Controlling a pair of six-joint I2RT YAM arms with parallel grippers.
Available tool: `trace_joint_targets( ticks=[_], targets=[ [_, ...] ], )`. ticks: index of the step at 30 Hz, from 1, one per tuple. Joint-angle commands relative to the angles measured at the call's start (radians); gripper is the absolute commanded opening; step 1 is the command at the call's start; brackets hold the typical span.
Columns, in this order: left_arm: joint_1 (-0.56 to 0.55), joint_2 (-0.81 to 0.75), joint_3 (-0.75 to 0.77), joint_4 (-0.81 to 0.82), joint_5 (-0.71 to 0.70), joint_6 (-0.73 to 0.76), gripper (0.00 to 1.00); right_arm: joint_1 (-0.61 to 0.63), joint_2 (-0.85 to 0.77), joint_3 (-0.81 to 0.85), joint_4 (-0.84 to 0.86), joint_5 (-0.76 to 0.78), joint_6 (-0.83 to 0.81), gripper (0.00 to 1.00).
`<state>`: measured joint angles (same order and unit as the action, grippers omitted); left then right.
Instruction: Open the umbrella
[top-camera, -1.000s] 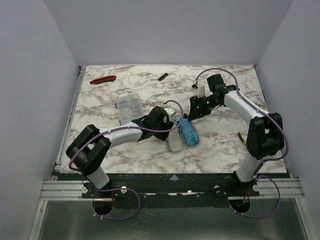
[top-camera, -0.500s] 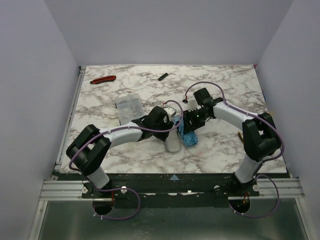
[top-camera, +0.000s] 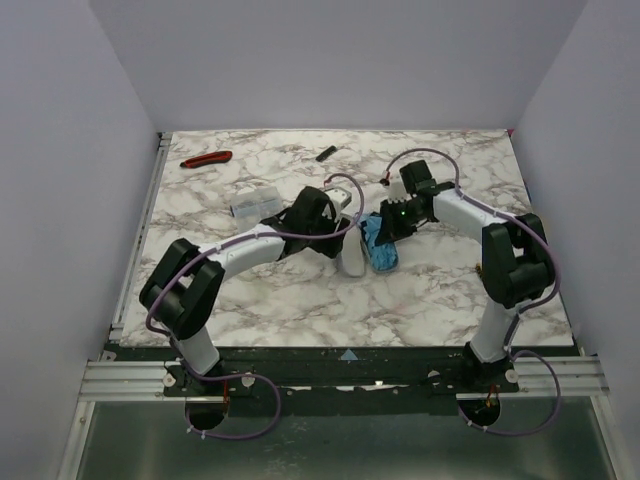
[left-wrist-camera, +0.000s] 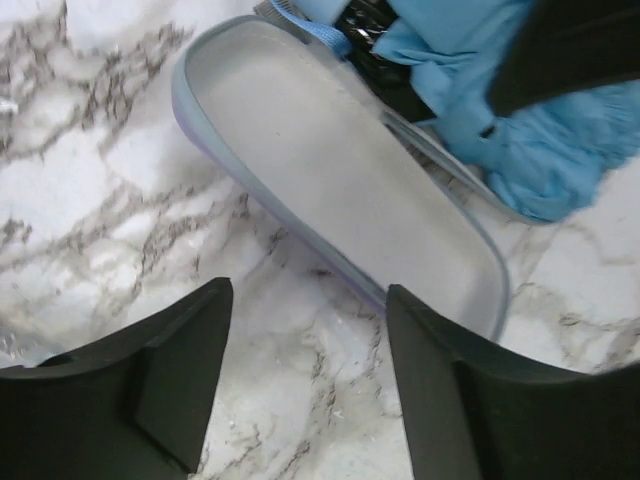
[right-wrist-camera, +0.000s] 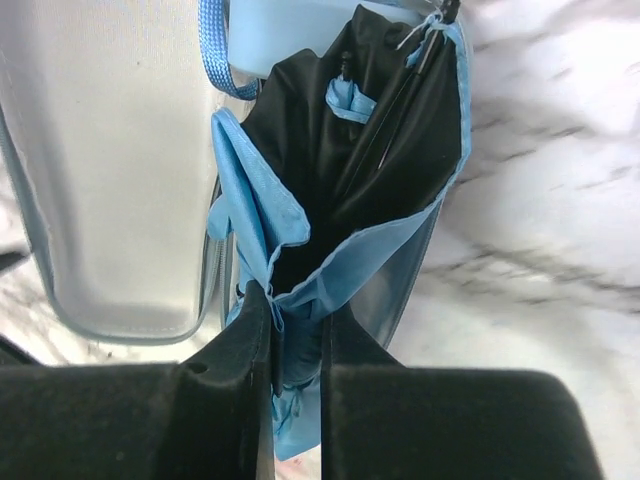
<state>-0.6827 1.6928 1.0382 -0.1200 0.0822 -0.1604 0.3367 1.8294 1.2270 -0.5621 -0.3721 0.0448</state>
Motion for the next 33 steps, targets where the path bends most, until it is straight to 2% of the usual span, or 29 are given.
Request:
trace_joint_targets(
  ticks=[1, 3, 4, 5, 6, 12, 17, 20, 23, 29, 33],
  targets=[
    [0.066, -0.059, 0.127, 0.077, 0.274, -0.005, 0.69, -0.083, 0.121, 0.080, 0.030, 0.178, -0.034, 0.00],
    [0.089, -0.098, 0.223, 0.036, 0.328, -0.013, 0.75, -0.116, 0.173, 0.138, 0.032, 0.176, -0.035, 0.00],
    [0.099, -0.119, 0.256, 0.028, 0.356, -0.009, 0.83, -0.137, 0.196, 0.173, 0.031, 0.171, -0.034, 0.00],
    [0.117, -0.146, 0.273, 0.023, 0.380, 0.001, 0.95, -0.160, 0.225, 0.206, 0.031, 0.164, -0.034, 0.00],
    [0.133, -0.169, 0.287, 0.013, 0.400, 0.013, 0.98, -0.179, 0.252, 0.251, 0.031, 0.157, -0.034, 0.00],
    [0.262, -0.291, 0.265, -0.089, 0.418, 0.115, 0.98, -0.286, 0.427, 0.572, 0.028, 0.049, -0.068, 0.00],
    [0.379, -0.347, 0.221, -0.134, 0.419, 0.117, 0.98, -0.305, 0.556, 0.864, 0.024, 0.040, -0.106, 0.00],
    [0.429, -0.382, 0.206, -0.154, 0.423, 0.128, 0.98, -0.312, 0.599, 0.972, 0.035, 0.029, -0.124, 0.00],
    [0.458, -0.424, 0.185, -0.167, 0.427, 0.132, 0.98, -0.321, 0.581, 1.004, 0.083, -0.018, -0.115, 0.00],
    [0.497, -0.530, 0.097, -0.126, 0.410, 0.128, 0.98, -0.330, 0.448, 0.941, 0.297, -0.124, -0.057, 0.00],
    [0.517, -0.581, 0.077, -0.132, 0.353, 0.136, 0.98, -0.329, 0.381, 0.953, 0.358, -0.217, -0.004, 0.00]
  ],
)
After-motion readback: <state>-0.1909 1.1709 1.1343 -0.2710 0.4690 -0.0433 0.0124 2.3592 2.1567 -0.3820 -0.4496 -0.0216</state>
